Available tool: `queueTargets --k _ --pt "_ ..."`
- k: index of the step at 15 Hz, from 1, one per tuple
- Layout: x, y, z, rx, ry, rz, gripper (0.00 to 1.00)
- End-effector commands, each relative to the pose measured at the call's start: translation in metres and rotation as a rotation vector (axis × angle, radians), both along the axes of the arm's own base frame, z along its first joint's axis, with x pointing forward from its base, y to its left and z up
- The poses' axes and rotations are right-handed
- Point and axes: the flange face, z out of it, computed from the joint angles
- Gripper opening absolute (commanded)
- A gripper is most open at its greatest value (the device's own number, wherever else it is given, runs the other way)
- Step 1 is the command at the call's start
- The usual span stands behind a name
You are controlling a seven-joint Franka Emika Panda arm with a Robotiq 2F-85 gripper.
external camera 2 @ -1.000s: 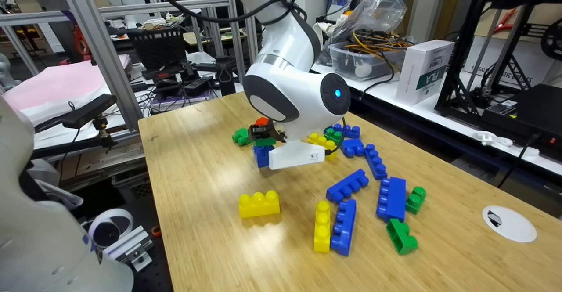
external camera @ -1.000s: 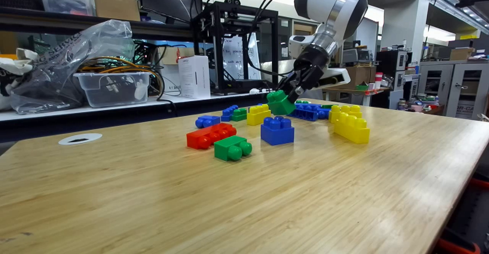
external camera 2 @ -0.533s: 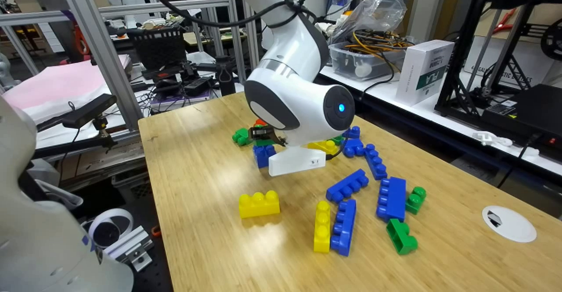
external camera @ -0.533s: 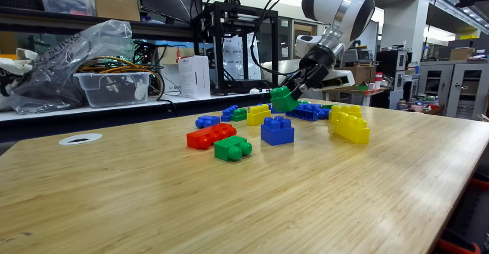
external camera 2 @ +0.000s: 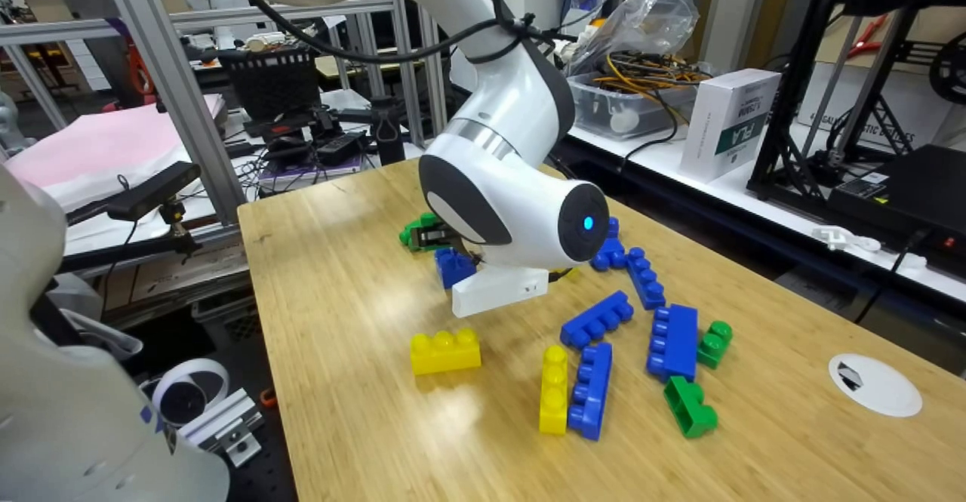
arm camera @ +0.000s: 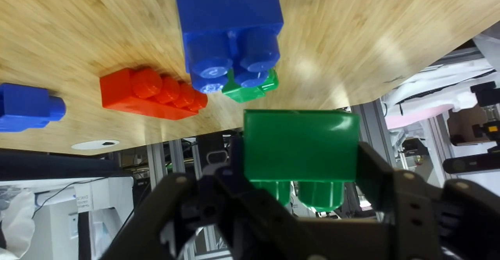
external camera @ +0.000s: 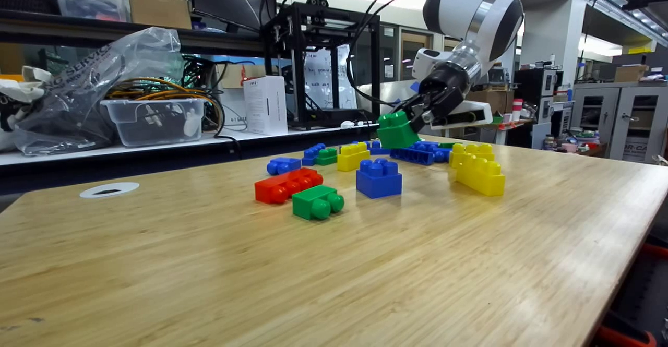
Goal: Put one of the green blocks on top of one of the blue blocks
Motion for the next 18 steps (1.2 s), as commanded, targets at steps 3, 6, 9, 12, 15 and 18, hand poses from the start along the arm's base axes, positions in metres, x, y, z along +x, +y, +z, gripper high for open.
queueTargets --k 3,6,9,12,15,18 --pt "-0.002 0.002 -0.01 0.035 -0.038 -0.057 0.44" --pt "-0.002 0.004 -0.015 0.046 -0.047 -0.116 0.44" --pt "-0.002 0.006 -0.021 0.047 -0.057 -0.142 0.44" --pt "-0.004 0.008 -0.026 0.03 -0.066 -0.147 0.44" --pt "-0.006 0.008 -0.028 0.012 -0.076 -0.147 0.44" --pt "-0.007 0.008 -0.028 -0.01 -0.081 -0.142 0.44"
